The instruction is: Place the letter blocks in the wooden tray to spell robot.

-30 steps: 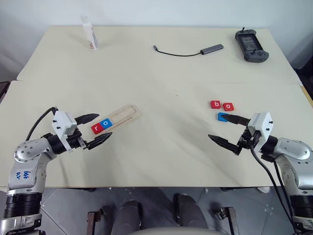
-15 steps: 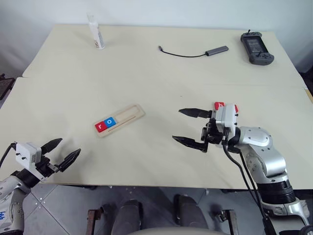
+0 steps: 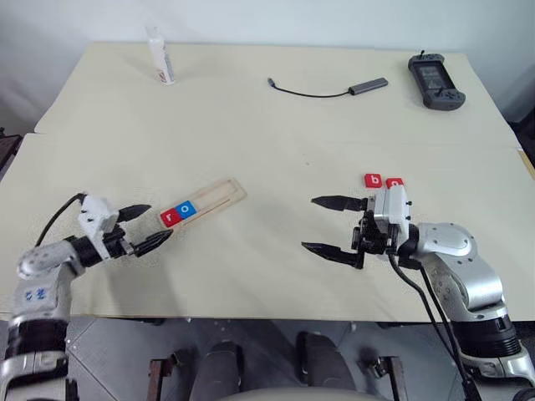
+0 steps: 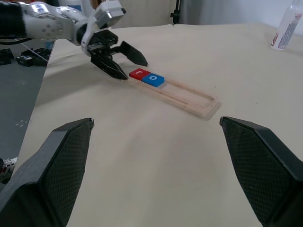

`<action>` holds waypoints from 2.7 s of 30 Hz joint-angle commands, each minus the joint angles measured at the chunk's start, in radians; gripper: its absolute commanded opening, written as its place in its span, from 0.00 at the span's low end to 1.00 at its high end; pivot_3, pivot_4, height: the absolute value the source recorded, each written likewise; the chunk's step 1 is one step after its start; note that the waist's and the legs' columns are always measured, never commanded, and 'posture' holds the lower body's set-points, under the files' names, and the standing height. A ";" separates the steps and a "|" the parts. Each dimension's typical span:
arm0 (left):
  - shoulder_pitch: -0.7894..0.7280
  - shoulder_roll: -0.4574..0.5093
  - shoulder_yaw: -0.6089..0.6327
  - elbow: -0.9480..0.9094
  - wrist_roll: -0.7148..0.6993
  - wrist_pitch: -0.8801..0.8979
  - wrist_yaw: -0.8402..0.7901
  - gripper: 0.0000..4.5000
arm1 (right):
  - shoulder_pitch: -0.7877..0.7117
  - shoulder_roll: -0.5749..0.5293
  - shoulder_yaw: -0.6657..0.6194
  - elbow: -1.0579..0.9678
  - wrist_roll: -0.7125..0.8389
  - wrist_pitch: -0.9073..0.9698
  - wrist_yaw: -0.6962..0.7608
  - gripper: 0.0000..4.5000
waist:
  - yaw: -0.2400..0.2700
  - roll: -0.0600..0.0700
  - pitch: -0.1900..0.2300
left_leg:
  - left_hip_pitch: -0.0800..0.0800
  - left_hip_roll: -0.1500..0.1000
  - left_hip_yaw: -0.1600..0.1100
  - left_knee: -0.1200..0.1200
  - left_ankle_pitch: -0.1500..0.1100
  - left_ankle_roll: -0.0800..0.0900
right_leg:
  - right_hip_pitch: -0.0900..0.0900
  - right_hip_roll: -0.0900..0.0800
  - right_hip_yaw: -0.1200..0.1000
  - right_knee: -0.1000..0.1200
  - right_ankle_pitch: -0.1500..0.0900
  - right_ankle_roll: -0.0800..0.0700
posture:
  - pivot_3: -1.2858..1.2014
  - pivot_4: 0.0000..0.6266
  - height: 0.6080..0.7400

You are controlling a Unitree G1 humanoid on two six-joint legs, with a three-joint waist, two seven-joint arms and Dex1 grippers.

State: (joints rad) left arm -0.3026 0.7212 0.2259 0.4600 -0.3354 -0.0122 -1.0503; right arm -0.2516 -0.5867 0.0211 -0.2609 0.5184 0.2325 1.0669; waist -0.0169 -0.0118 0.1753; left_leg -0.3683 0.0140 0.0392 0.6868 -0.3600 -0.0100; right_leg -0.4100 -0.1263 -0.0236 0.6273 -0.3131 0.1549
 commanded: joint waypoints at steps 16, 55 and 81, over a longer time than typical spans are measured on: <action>-0.078 0.006 -0.073 0.148 0.077 -0.058 -0.073 1.00 | 0.046 0.004 -0.024 -0.092 0.007 0.001 -0.077 0.99 | -0.008 0.000 0.000 | 0.000 0.000 -0.001 0.003 0.000 0.000 | 0.001 -0.001 -0.002 0.002 0.000 0.000 | 0.52 0.24 1.00; -0.436 -0.337 -0.429 0.166 0.203 -0.170 -0.261 0.99 | 0.652 -0.057 -0.515 -0.258 0.026 -0.029 -0.187 1.00 | 0.041 0.000 0.000 | -0.003 -0.002 0.001 0.011 -0.003 0.005 | 0.004 -0.002 -0.002 0.000 0.003 0.004 | 0.52 0.24 1.00; -0.055 -0.138 -0.102 -0.231 -0.086 0.011 -0.177 0.99 | 0.330 -0.102 -0.506 -0.134 0.037 0.184 -0.452 1.00 | 0.012 0.002 0.000 | 0.003 0.000 -0.003 0.012 -0.003 0.006 | 0.007 -0.004 0.001 0.000 0.005 0.004 | 0.52 0.24 1.00</action>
State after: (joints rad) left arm -0.3732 0.5765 0.1063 0.2774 -0.3944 -0.0298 -1.2455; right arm 0.1143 -0.6539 -0.4992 -0.4006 0.5516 0.3329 0.6570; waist -0.0051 -0.0094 0.1757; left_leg -0.3653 0.0141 0.0360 0.6986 -0.3631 -0.0037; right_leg -0.4036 -0.1298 -0.0232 0.6278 -0.3081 0.1588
